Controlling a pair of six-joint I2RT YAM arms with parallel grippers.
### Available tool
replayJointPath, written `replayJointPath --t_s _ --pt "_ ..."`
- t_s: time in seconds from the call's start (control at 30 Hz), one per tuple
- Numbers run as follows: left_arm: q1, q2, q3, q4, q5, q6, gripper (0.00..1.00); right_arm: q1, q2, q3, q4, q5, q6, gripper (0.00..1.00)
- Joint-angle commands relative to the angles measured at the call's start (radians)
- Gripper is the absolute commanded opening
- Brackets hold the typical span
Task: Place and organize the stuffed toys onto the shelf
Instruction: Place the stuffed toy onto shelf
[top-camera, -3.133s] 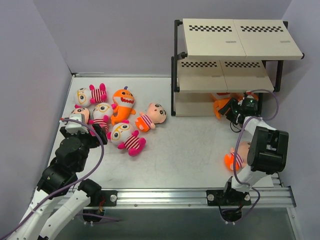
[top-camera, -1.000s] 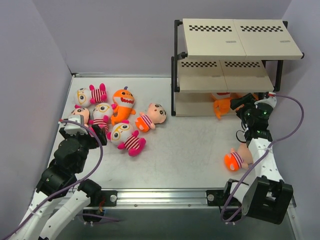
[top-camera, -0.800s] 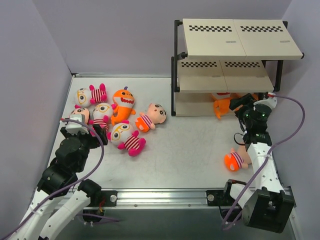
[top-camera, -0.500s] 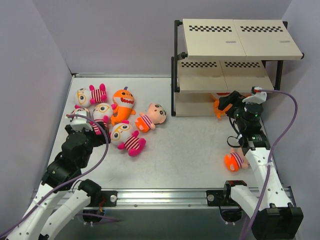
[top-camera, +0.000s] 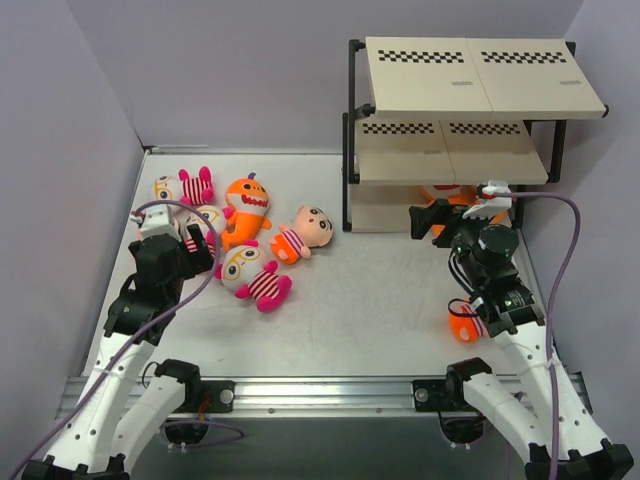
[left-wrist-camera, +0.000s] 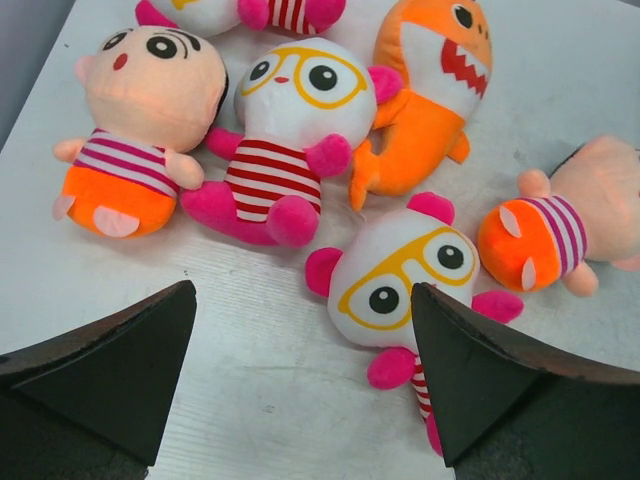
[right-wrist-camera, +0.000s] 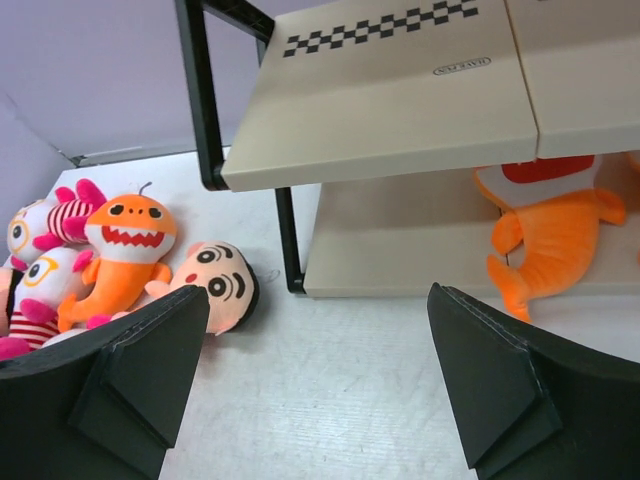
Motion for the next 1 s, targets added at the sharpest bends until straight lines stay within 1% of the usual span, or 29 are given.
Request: replayJointPath --t_s 0.0,0.1,0.17,0.37,0.57,0.7,0.77,0.9,0.97 --pt "0.089 0.040 -0.001 0.078 0.089 -0.035 0.97 0.039 -0.052 -0.006 0.027 0.022 -0.032 0.97" --pt "0.151 0.069 0.004 0.085 0.130 -0.039 0.97 0.072 -0.056 -0.009 0.013 0.103 -0.015 0.97" --pt "0.169 0.085 0.016 0.083 0.138 -0.038 0.97 0.083 -0.043 -0.013 -0.008 0.155 -0.002 0.96" --pt "0.212 0.102 0.033 0.089 0.141 -0.009 0.97 0.085 -0.013 -0.014 -0.036 0.197 0.051 0.94" --pt "0.262 0.160 0.050 0.134 0.185 0.022 0.97 0.074 0.052 0.017 -0.075 0.255 0.105 0.93" --pt "0.252 0.204 0.083 0.169 0.147 0.072 0.97 0.042 0.069 0.020 -0.099 0.275 0.152 0.91" --pt "0.239 0.235 0.100 0.175 0.133 0.083 0.97 -0.005 0.066 0.014 -0.131 0.278 0.185 0.89" --pt "0.196 0.269 0.105 0.212 0.103 0.115 0.97 -0.137 0.055 -0.019 -0.152 0.197 0.254 0.87" --pt "0.179 0.281 0.105 0.215 0.087 0.123 0.97 -0.167 0.061 -0.029 -0.175 0.209 0.280 0.86"
